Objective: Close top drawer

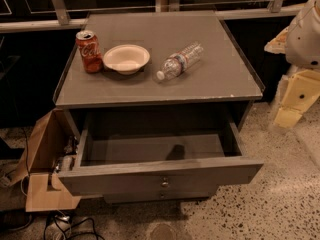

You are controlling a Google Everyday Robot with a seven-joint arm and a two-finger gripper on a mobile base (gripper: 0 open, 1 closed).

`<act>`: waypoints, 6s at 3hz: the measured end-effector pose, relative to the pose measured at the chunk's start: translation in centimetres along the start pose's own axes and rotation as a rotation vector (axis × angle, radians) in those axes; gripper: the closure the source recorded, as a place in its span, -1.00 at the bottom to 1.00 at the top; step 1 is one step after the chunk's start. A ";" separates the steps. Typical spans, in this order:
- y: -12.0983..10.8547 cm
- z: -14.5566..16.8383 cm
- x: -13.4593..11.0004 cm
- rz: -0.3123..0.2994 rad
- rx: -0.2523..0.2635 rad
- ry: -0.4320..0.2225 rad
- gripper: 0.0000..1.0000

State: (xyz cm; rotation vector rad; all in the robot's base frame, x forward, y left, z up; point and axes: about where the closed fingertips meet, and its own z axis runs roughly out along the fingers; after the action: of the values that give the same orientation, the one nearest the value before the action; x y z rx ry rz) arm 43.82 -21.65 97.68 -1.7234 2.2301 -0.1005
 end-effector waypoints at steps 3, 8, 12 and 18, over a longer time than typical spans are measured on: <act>0.0 0.0 0.0 0.000 0.000 0.000 -0.25; 5.7 6.5 4.3 0.131 -0.061 0.046 1.00; 12.7 23.1 7.9 0.284 -0.227 0.054 1.00; 8.7 31.6 5.3 0.476 -0.165 -0.084 1.00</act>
Offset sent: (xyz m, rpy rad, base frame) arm 0.0000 0.0000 0.0000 0.0000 0.0000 0.0000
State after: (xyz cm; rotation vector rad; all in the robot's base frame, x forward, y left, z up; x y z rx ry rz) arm 43.76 -19.98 64.50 -1.1922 2.5721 0.2658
